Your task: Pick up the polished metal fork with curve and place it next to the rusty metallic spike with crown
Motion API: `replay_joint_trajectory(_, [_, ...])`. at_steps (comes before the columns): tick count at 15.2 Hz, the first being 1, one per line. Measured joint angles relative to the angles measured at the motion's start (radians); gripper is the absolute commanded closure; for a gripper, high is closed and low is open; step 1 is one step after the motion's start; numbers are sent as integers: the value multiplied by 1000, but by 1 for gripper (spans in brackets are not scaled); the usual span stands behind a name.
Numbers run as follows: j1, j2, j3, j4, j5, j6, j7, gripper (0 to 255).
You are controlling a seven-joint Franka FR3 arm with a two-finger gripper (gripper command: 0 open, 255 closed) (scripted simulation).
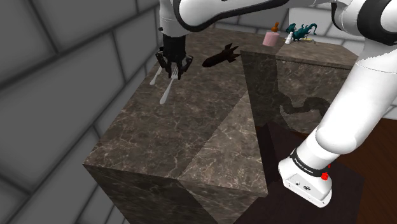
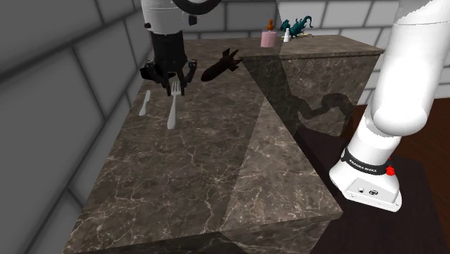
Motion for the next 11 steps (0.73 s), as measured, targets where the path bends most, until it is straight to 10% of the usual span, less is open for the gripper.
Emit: replay_joint_trajectory(11, [-96,-86,-52,-26,60,-32,-162,255])
